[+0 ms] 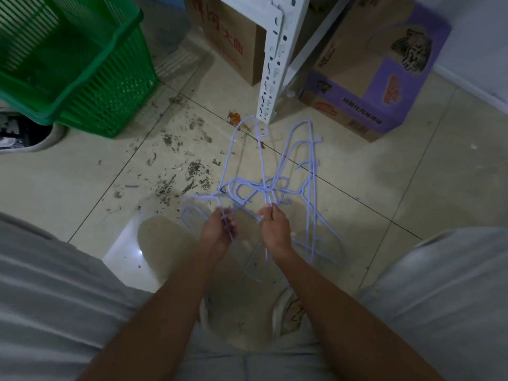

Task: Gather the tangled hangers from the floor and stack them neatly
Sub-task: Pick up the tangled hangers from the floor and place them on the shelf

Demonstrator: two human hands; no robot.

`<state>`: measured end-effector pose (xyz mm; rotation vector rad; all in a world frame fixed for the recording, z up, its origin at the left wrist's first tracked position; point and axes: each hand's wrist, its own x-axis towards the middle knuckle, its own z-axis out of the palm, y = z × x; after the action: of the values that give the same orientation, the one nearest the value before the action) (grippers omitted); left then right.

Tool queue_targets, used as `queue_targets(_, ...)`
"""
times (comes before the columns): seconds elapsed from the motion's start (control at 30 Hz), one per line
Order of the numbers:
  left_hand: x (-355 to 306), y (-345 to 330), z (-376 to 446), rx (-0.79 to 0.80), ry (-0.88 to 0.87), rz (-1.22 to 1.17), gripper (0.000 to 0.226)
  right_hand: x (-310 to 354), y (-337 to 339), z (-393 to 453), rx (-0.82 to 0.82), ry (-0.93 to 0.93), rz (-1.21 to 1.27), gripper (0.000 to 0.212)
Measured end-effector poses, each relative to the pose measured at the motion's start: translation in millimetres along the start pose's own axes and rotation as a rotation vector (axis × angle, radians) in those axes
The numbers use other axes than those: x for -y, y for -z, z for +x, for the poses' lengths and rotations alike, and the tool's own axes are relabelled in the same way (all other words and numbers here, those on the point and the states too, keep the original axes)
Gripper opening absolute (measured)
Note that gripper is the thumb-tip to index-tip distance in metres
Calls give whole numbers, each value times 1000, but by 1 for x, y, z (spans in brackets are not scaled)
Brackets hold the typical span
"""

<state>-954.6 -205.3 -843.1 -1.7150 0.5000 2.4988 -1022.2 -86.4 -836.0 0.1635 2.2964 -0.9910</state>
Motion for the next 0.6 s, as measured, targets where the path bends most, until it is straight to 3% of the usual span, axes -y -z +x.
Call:
queue_targets(0.17, -20, -4, -15, -70, -119, -39, 29, -8, 18, 2, 48, -115, 111, 26)
queue_targets(0.3, -30, -21, -32, 17, -164, -37, 24, -5, 23, 9, 5, -105, 157, 27)
queue_targets(0.4, -35, -30, -48, 98, -215, -4, 28, 0, 28, 11, -92, -43, 1, 29)
queue_targets(0.6, -41, -44, -83, 274, -262, 63, 26, 11, 51, 3, -271, -6, -71, 36)
